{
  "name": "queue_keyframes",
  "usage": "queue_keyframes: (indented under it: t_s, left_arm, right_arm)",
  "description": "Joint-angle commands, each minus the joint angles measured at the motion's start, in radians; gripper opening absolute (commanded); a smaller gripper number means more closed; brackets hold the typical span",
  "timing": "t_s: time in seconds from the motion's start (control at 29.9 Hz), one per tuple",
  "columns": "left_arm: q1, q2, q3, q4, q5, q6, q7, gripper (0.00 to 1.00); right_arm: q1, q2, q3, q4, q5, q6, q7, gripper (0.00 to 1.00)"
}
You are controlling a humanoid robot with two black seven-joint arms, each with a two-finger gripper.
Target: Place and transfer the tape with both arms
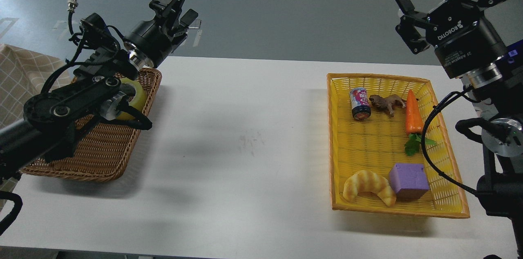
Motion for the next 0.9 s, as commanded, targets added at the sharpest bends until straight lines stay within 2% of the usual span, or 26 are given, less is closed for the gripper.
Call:
queue_keyframes:
  t_s: [0.0,0.03,0.07,0.13,0.2,0.23,0.33,0.43,0.6,0.7,0.87]
  left_arm:
    - [-0.132,-0.055,-0.016,-0.011,-0.003,-0.052,0.017,0.98]
    - [-0.159,-0.070,-0.017,-0.011,-0.005,-0.081,0.054,0.98]
    - [-0.166,-0.081,-0.019,-0.013,-0.005,-0.098,0.068,0.98]
    - [-0.166,-0.093,-0.060,-0.016,-0.030,-0.163,0.080,0.98]
    - [-0.141,-0.113,-0.176,-0.017,-0.131,-0.239,0.093,0.98]
    - [-0.076,-0.125,-0.265,-0.017,-0.197,-0.281,0.109,0.98]
    - [0.032,-0.139,-0.389,-0.031,-0.236,-0.329,0.163,0.98]
    - [0.108,-0.144,-0.456,-0.089,-0.236,-0.349,0.192,0.98]
    - [0.178,-0.168,-0.517,-0.161,-0.204,-0.336,0.199,0.98]
    - [0.243,-0.164,-0.548,-0.168,-0.164,-0.339,0.229,0.98]
    - [0.299,-0.161,-0.621,-0.201,-0.172,-0.337,0.237,0.98]
  right_arm:
    - [0.031,0.000,-0.007,-0.003,-0.019,0.000,-0.011,1.00]
    - [0.057,0.000,-0.017,-0.006,-0.037,-0.005,-0.021,1.00]
    - [0.069,0.000,-0.021,-0.008,-0.045,-0.010,-0.026,1.00]
    - [0.099,0.001,-0.027,-0.011,-0.055,-0.010,-0.032,1.00]
    - [0.117,0.009,-0.035,-0.026,-0.060,-0.011,-0.032,1.00]
    - [0.135,0.012,-0.059,-0.044,-0.060,-0.013,-0.032,1.00]
    - [0.197,0.014,-0.110,-0.098,-0.060,-0.019,-0.031,1.00]
    - [0.266,0.046,-0.122,-0.167,-0.057,-0.031,-0.031,1.00]
    - [0.289,0.138,-0.124,-0.196,-0.058,-0.063,-0.029,1.00]
    - [0.289,0.139,-0.126,-0.198,-0.058,-0.063,-0.027,1.00]
    - [0.286,0.139,-0.158,-0.196,-0.054,-0.063,-0.021,1.00]
